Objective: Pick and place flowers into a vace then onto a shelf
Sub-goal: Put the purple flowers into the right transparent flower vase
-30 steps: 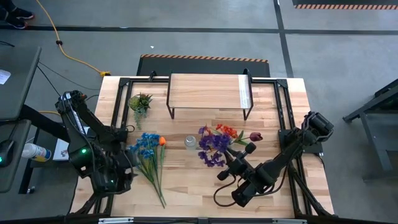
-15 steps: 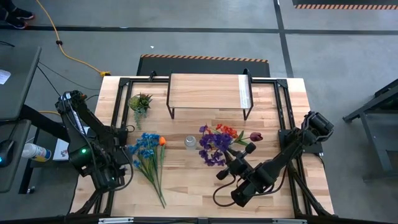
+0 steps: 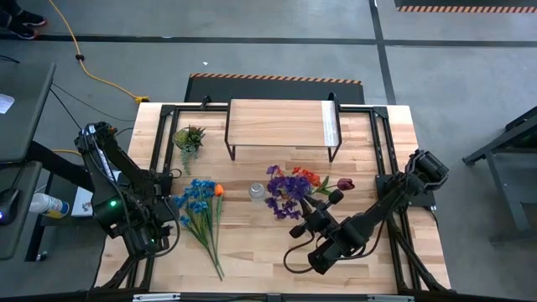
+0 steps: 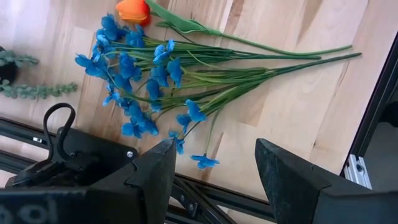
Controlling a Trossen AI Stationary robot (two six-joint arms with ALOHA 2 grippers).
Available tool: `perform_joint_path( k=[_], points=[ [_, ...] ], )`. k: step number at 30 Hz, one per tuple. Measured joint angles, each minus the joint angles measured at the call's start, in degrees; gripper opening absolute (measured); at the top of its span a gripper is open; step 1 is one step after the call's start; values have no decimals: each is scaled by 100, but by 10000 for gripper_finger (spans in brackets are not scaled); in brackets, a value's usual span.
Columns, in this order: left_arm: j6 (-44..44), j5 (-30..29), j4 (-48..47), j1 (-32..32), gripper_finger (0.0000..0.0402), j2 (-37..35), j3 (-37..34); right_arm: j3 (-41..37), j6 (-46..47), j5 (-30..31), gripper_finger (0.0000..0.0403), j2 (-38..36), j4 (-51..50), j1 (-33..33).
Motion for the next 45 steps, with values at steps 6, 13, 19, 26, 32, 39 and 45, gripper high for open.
perform_joint_path(
  k=[6, 13, 19, 26, 32, 39, 45],
  points=[
    [0, -2, 2, 0, 253, 0, 0, -2, 38, -105, 10, 65, -44, -85],
    [0, -77, -29, 1, 253, 0, 0, -2, 41, -95, 10, 65, -109, -37],
    [-1, -106, -28, 0, 253, 0, 0, -2, 45, -125, 10, 65, -131, -43],
    [-2, -105, -28, 0, 253, 0, 0, -2, 187, -296, 10, 65, -203, -40],
    [-2, -105, -28, 0, 253, 0, 0, -2, 209, -317, 10, 65, -236, -37],
    [-2, -153, -24, 0, 253, 1, 0, -2, 410, -519, 10, 65, -451, -42],
    [-4, -170, -20, 1, 253, 1, 0, -2, 404, -511, 10, 65, -515, -74]
  ],
)
